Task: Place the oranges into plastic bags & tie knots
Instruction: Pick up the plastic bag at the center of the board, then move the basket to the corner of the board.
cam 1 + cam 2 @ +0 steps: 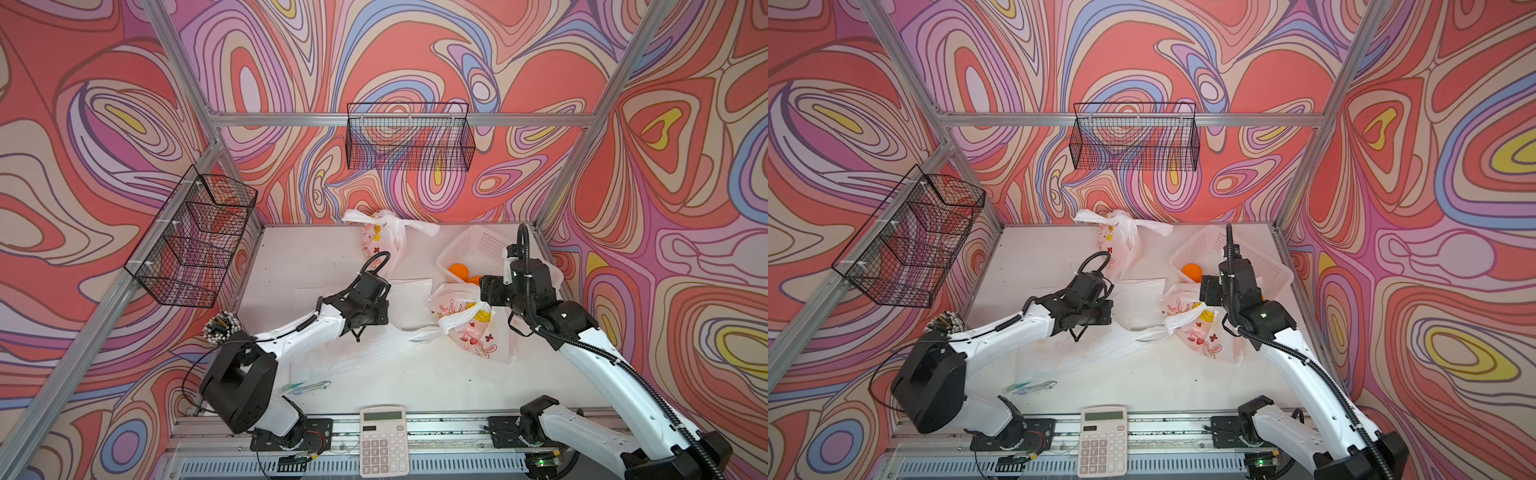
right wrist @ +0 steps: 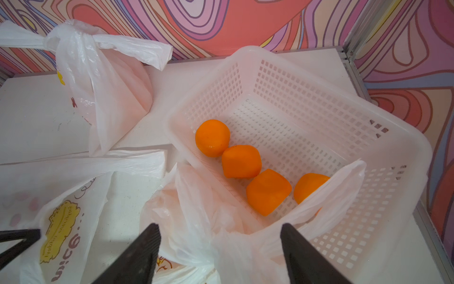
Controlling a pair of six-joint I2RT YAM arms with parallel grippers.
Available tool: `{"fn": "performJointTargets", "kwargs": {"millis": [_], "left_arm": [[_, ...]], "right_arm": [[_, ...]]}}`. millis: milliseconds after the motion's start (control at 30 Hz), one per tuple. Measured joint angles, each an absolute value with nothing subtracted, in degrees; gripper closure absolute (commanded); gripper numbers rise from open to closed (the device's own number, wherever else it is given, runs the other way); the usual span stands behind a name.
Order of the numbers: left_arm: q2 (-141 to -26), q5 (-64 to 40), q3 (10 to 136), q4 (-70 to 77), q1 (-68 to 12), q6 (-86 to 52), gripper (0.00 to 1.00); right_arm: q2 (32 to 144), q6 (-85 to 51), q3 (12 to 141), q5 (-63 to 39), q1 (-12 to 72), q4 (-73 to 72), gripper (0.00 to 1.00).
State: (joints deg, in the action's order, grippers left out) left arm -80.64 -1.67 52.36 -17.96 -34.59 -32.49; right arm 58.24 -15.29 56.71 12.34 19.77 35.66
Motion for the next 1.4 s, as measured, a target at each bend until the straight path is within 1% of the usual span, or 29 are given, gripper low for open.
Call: {"fn": "performJointTargets", "kwargs": {"millis": [67, 200, 333, 467, 533, 667, 733, 933, 1100, 1400], "left_arm": [[-75.55, -3.05, 50.92, -17.34, -31.66, -31.0, 1.0], [-66.46, -8.03, 49.06, -16.03, -25.67, -29.08, 1.0], [-59.99, -15.05, 48.93, -13.72, -18.65, -29.65, 1.0], [-55.51, -23.18, 48.97, -8.08, -11.57, -34.17, 1.0], [-54.98, -26.81, 49.04, -4.19, -9.8, -37.34, 1.0], [-56.82, -33.56, 49.69, 3.79, -9.15, -44.23, 1.0], [-58.19, -36.18, 49.74, 7.25, -9.15, -47.03, 1.0], [-61.1, -41.12, 49.19, 14.37, -9.06, -52.47, 1.0], [-62.37, -43.92, 48.82, 17.06, -9.06, -54.19, 1.0], [-62.41, -44.99, 48.8, 15.68, -9.06, -52.49, 1.0]], "right_arm": [[59.29, -14.83, 57.36, 11.07, 18.74, 35.7, 0.11], [62.43, -13.91, 59.07, 6.94, 17.17, 35.57, 0.02], [65.6, -12.93, 61.41, 3.01, 15.14, 35.68, 0.02], [69.14, -11.27, 64.95, -0.91, 9.21, 36.27, 0.02], [71.24, -10.04, 66.85, -2.13, 5.58, 37.04, 0.02], [76.73, -7.7, 70.76, -3.46, -0.75, 38.63, 0.02], [80.14, -6.7, 72.77, -4.14, -1.65, 39.44, 0.03], [90.91, -4.45, 78.17, -8.23, -1.28, 40.69, 0.03], [98.35, -3.29, 81.76, -8.95, 0.27, 40.77, 0.03], [104.79, -3.46, 81.95, -8.8, 4.67, 39.29, 0.03]]}}
